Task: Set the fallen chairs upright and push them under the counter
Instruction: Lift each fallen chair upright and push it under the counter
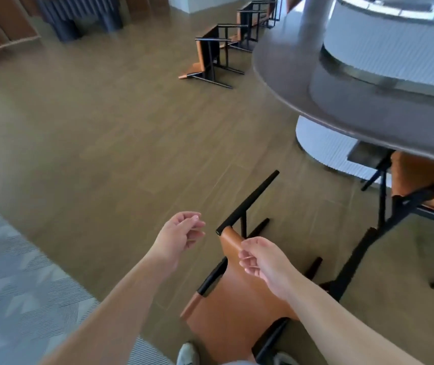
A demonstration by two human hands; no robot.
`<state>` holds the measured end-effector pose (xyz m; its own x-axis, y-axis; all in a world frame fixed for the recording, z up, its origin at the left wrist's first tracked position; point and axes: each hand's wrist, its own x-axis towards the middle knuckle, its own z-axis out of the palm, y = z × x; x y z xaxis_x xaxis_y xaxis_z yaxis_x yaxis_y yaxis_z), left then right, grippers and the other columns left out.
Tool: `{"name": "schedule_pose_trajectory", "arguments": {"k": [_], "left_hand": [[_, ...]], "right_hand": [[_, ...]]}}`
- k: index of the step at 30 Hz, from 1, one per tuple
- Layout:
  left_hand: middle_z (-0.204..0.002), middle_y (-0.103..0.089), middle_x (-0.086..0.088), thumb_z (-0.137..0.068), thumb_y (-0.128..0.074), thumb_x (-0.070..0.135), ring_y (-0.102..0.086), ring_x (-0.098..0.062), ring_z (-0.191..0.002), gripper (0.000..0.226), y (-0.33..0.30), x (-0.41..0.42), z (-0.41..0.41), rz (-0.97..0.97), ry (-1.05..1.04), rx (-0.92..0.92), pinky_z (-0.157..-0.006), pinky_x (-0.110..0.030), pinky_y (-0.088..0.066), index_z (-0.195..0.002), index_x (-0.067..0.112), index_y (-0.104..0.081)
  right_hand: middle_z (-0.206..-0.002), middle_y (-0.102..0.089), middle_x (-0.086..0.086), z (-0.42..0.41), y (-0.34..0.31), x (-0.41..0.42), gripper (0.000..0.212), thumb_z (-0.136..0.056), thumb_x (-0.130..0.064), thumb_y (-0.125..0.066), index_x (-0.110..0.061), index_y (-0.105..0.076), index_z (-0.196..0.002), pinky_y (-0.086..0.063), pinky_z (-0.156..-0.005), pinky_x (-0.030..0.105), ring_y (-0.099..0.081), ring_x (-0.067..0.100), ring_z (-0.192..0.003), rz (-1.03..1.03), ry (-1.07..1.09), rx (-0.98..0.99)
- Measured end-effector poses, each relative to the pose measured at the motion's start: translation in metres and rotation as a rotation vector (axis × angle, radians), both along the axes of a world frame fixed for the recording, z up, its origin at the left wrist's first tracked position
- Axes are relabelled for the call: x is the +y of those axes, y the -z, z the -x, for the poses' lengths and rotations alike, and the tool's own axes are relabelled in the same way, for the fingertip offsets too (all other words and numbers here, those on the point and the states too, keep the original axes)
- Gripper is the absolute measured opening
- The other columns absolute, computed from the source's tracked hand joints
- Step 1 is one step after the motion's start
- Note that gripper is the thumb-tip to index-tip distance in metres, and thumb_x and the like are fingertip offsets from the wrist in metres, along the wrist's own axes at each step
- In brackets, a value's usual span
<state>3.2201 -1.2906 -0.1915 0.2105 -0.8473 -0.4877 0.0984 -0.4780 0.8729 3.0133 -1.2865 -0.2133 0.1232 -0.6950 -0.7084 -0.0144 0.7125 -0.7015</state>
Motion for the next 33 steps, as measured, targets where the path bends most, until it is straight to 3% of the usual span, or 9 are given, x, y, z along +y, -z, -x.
{"name": "schedule_pose_trajectory", "arguments": {"k": [11, 17, 22, 25, 30, 33], "left_hand": [[-0.097, -0.075, 0.000, -0.101, -0.052, 0.024, -0.067, -0.013, -0.085, 0.017, 0.012, -0.004, -0.025, -0.025, 0.348, 0.047, -0.080, -0.031, -0.047, -0.109, 0.021, -0.067], [-0.100, -0.075, -0.002, -0.101, -0.054, 0.024, -0.067, -0.013, -0.083, 0.016, 0.002, 0.015, -0.003, -0.011, 0.406, 0.001, -0.081, -0.032, -0.048, -0.109, 0.020, -0.067], [-0.095, -0.074, -0.002, -0.101, -0.053, 0.019, -0.064, -0.012, -0.074, 0.015, -0.007, 0.026, 0.013, 0.016, 0.409, -0.048, -0.073, -0.029, -0.047, -0.110, 0.016, -0.066], [-0.097, -0.074, -0.001, -0.101, -0.053, 0.022, -0.066, -0.012, -0.079, 0.016, -0.006, 0.027, 0.025, 0.016, 0.459, -0.087, -0.075, -0.030, -0.047, -0.110, 0.018, -0.066], [-0.097, -0.074, 0.002, -0.100, -0.054, 0.024, -0.068, -0.013, -0.084, 0.017, -0.001, 0.011, 0.042, 0.041, 0.578, -0.084, -0.081, -0.032, -0.048, -0.110, 0.020, -0.067], [-0.096, -0.073, 0.001, -0.100, -0.054, 0.023, -0.067, -0.009, -0.076, 0.017, 0.004, -0.011, 0.047, 0.043, 0.661, -0.061, -0.072, -0.026, -0.048, -0.110, 0.019, -0.067]], "right_hand": [[-0.099, -0.071, 0.007, -0.033, -0.010, 0.064, 0.015, -0.100, -0.023, -0.053, -0.016, -0.065, -0.105, -0.056, -0.080, 0.029, -0.068, 0.016, -0.083, 0.168, 0.204, 0.237], [-0.099, -0.070, 0.007, -0.014, -0.015, 0.085, 0.013, -0.100, -0.020, -0.054, -0.016, -0.066, -0.105, -0.055, -0.085, 0.032, -0.068, 0.020, -0.089, 0.172, 0.298, 0.155], [-0.098, -0.070, 0.009, 0.002, -0.005, 0.094, 0.012, -0.099, -0.019, -0.057, -0.015, -0.066, -0.105, -0.056, -0.089, 0.035, -0.069, 0.024, -0.093, 0.160, 0.346, 0.082], [-0.098, -0.070, 0.010, 0.013, 0.000, 0.096, 0.012, -0.099, -0.018, -0.057, -0.015, -0.066, -0.105, -0.056, -0.092, 0.038, -0.069, 0.027, -0.095, 0.162, 0.369, 0.056], [-0.097, -0.069, 0.008, 0.018, -0.001, 0.098, 0.014, -0.100, -0.018, -0.054, -0.014, -0.065, -0.106, -0.056, -0.089, 0.035, -0.066, 0.021, -0.088, 0.170, 0.421, 0.088], [-0.094, -0.069, 0.006, 0.016, 0.003, 0.096, 0.014, -0.101, -0.020, -0.053, -0.014, -0.065, -0.106, -0.056, -0.090, 0.035, -0.067, 0.019, -0.088, 0.171, 0.484, 0.130]]}}
